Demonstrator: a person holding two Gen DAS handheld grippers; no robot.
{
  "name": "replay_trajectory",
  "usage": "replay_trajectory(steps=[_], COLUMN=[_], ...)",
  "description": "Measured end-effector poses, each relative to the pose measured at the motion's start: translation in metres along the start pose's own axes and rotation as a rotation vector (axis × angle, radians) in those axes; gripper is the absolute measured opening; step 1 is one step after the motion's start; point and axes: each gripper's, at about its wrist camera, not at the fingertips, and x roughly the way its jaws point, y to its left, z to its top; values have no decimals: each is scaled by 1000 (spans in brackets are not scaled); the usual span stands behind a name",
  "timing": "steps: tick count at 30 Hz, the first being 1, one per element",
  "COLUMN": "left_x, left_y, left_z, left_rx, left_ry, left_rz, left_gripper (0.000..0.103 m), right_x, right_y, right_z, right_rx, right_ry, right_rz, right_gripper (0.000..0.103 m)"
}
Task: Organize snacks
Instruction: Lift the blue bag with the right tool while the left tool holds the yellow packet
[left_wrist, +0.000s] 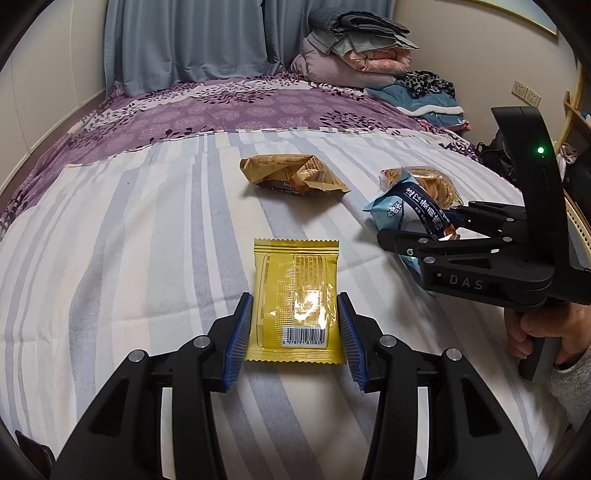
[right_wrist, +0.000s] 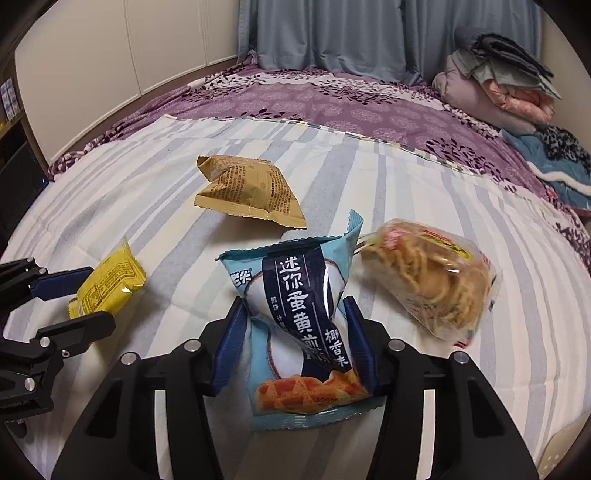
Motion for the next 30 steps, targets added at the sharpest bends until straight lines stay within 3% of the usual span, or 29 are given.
replay_trajectory(steps=[12,30], left_x=[-21,-66], left_y=[-10,-36], left_z=[-2,-16], left_rx=[14,50], left_ry=[-29,-73], left_rz=[-10,-20], left_gripper=[47,47], right_x=[-37,-114], right_y=[5,4], right_z=[-19,-61], right_rx=[42,102], right_ry=[-32,-99], right_rz=[34,19], right_gripper=[48,48])
